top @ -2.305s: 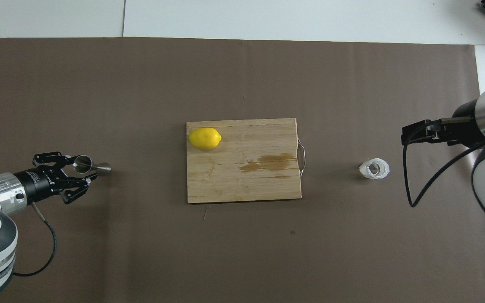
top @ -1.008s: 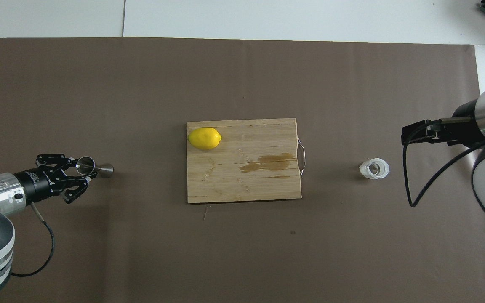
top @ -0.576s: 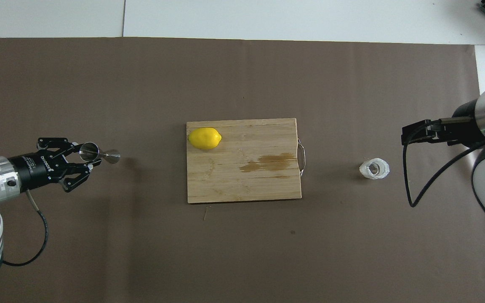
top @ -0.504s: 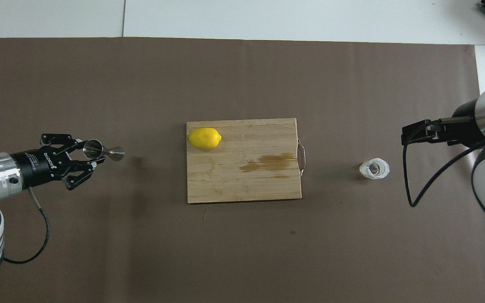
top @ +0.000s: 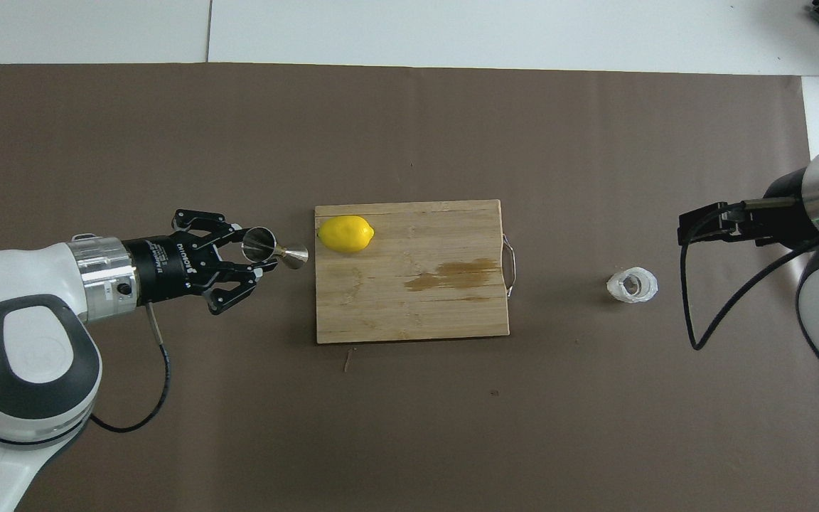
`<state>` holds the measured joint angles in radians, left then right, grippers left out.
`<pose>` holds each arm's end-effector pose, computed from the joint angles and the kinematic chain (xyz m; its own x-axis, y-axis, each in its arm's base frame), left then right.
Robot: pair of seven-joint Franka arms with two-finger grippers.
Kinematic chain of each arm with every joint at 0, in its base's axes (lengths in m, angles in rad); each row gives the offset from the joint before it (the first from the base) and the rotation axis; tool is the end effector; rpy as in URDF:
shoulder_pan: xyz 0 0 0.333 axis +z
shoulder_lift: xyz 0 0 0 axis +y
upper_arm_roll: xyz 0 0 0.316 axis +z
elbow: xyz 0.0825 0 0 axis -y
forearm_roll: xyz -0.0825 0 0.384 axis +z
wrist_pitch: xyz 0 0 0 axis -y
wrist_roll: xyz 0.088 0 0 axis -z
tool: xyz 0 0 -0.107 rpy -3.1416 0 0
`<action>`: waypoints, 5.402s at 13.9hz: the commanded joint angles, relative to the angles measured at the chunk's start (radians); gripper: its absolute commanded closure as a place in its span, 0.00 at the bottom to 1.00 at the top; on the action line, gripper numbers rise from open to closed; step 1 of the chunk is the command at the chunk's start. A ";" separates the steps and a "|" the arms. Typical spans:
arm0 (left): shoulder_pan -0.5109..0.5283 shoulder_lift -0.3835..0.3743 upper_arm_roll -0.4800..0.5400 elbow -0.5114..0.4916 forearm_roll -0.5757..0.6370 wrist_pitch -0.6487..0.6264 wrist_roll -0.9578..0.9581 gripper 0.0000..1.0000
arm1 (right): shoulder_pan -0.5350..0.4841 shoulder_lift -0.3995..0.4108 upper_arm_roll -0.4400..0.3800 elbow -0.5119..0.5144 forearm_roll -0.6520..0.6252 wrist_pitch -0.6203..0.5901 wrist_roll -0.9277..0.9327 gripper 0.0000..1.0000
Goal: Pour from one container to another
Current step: 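Lift the metal cup with the left gripper and carry it over the board, then lower the metal cup onto the board while the right gripper reaches the white cup, then retract the left gripper while the right gripper grasps the white cup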
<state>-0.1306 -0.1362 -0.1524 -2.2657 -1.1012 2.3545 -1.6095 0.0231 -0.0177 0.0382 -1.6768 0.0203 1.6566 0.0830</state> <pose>0.4974 -0.1590 0.4443 -0.3603 0.5656 -0.7418 0.9017 0.4149 -0.1216 0.5532 0.0361 0.5915 0.9997 -0.0234 -0.0041 -0.0235 -0.9995 -0.0193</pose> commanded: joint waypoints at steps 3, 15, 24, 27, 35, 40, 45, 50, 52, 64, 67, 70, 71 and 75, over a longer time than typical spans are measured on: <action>-0.309 0.127 0.016 0.103 -0.020 0.293 -0.160 1.00 | -0.012 -0.021 0.003 -0.023 0.027 0.005 -0.032 0.00; -0.577 0.435 0.005 0.295 -0.025 0.667 -0.290 1.00 | -0.003 -0.080 0.009 -0.148 0.029 0.079 -0.256 0.00; -0.593 0.449 0.007 0.279 -0.022 0.657 -0.265 0.89 | -0.072 -0.104 0.006 -0.314 0.030 0.262 -0.987 0.00; -0.597 0.451 0.008 0.279 -0.017 0.652 -0.256 0.40 | -0.097 -0.088 0.006 -0.368 0.076 0.326 -1.182 0.00; -0.589 0.400 0.013 0.291 0.055 0.592 -0.188 0.00 | -0.175 -0.059 0.006 -0.484 0.208 0.440 -1.512 0.00; -0.517 0.317 0.043 0.302 0.278 0.396 -0.179 0.00 | -0.233 -0.007 0.006 -0.557 0.359 0.526 -1.817 0.00; -0.457 0.288 0.066 0.345 0.641 0.217 -0.176 0.00 | -0.265 0.054 0.005 -0.574 0.471 0.546 -2.008 0.00; -0.299 0.231 0.070 0.390 0.754 -0.012 -0.068 0.00 | -0.287 0.114 0.006 -0.593 0.598 0.580 -2.145 0.00; -0.219 0.198 0.073 0.393 0.776 -0.104 0.084 0.00 | -0.285 0.137 0.006 -0.597 0.621 0.581 -2.163 0.00; 0.124 0.138 0.073 0.390 0.916 -0.291 0.810 0.00 | -0.265 0.252 0.011 -0.590 0.865 0.586 -2.346 0.00; 0.183 0.133 0.073 0.390 0.977 -0.340 1.099 0.00 | -0.269 0.252 0.011 -0.587 0.872 0.580 -2.346 0.21; 0.184 0.119 0.073 0.393 1.050 -0.372 1.301 0.00 | -0.279 0.249 0.011 -0.584 0.877 0.565 -2.344 0.80; 0.184 0.109 0.073 0.396 1.072 -0.392 1.380 0.00 | -0.278 0.246 0.011 -0.583 0.877 0.566 -2.344 0.86; 0.187 0.090 0.073 0.509 1.090 -0.545 1.615 0.00 | -0.256 0.200 0.028 -0.574 0.909 0.568 -2.295 1.00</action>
<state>0.0482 -0.0357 -0.0738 -1.8331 -0.0405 1.9075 -0.0738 -0.2403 0.2260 0.0475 -2.2433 0.8919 2.2223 -2.2338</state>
